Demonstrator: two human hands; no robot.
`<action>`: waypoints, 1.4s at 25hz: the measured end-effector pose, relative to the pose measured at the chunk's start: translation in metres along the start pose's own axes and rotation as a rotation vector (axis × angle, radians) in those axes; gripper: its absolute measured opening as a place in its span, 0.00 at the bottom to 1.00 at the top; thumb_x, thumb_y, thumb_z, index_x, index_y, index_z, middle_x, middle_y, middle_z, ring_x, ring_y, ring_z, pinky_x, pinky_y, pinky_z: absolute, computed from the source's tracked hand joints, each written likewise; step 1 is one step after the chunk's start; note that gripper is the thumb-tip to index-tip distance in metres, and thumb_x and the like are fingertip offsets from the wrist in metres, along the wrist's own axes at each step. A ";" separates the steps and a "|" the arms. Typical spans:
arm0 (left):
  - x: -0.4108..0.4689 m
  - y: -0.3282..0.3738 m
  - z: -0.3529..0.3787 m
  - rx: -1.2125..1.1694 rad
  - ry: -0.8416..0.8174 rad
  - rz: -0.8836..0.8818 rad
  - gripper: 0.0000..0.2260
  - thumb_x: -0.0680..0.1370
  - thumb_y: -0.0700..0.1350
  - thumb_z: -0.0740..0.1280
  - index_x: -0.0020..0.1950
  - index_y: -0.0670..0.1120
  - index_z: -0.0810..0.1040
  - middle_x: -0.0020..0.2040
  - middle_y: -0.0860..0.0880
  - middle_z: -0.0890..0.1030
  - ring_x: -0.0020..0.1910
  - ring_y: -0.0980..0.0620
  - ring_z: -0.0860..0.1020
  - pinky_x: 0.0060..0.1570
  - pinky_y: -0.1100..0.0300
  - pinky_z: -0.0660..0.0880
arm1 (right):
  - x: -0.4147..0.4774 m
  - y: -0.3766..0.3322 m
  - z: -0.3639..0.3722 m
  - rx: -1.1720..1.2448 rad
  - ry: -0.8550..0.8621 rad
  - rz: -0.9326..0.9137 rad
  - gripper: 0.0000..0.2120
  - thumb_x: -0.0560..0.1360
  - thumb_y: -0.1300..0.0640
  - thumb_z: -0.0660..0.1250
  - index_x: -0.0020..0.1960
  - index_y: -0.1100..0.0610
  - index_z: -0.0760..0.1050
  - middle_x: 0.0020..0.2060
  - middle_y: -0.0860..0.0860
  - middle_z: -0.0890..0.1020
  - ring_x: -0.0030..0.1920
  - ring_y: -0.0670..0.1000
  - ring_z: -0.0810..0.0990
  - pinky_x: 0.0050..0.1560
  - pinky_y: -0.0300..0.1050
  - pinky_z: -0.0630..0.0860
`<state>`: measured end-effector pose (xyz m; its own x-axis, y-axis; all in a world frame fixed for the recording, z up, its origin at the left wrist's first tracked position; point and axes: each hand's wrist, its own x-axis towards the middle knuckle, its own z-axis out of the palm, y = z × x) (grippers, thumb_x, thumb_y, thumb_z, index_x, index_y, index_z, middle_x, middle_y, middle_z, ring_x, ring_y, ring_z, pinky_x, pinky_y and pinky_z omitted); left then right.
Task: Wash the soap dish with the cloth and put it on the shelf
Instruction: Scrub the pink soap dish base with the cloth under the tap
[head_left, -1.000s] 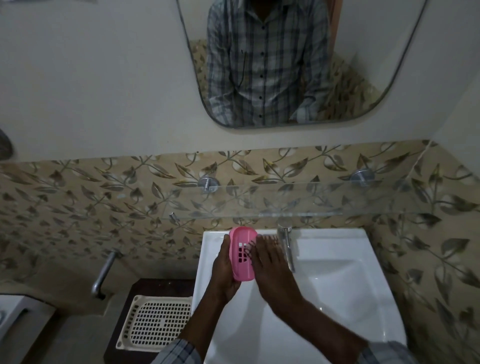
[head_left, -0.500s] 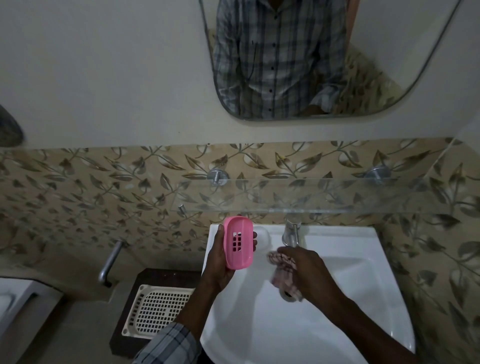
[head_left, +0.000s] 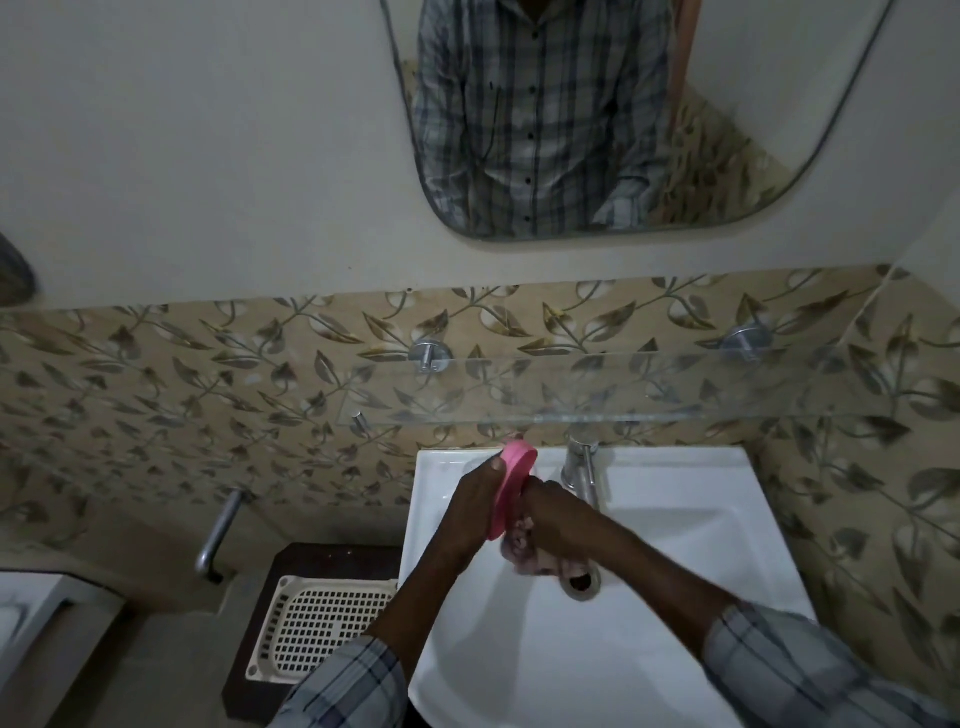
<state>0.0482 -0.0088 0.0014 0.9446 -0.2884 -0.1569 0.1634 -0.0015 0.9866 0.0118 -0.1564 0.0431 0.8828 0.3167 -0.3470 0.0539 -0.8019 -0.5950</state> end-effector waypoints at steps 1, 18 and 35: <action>0.004 0.004 0.000 0.009 0.007 0.007 0.22 0.82 0.59 0.55 0.64 0.49 0.80 0.58 0.42 0.84 0.58 0.43 0.82 0.58 0.49 0.78 | 0.000 0.008 -0.010 -0.011 -0.058 0.003 0.07 0.70 0.66 0.69 0.45 0.58 0.83 0.44 0.57 0.85 0.43 0.55 0.84 0.45 0.46 0.81; 0.016 0.001 -0.005 -0.571 0.067 -0.300 0.36 0.72 0.62 0.65 0.73 0.40 0.71 0.57 0.37 0.83 0.54 0.40 0.81 0.53 0.46 0.79 | -0.003 -0.009 0.039 -0.233 0.672 -0.065 0.17 0.76 0.63 0.67 0.64 0.56 0.77 0.66 0.59 0.75 0.66 0.61 0.74 0.60 0.56 0.76; 0.006 -0.005 -0.024 -0.938 -0.170 -0.292 0.40 0.66 0.58 0.78 0.69 0.36 0.74 0.60 0.32 0.80 0.54 0.37 0.82 0.53 0.44 0.81 | -0.047 0.036 -0.009 1.444 0.415 0.190 0.14 0.73 0.74 0.66 0.56 0.65 0.80 0.49 0.65 0.86 0.44 0.65 0.86 0.43 0.55 0.83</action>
<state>0.0601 0.0129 -0.0057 0.7899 -0.5310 -0.3066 0.6112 0.6416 0.4634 -0.0234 -0.2043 0.0443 0.9021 -0.0903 -0.4219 -0.3454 0.4352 -0.8315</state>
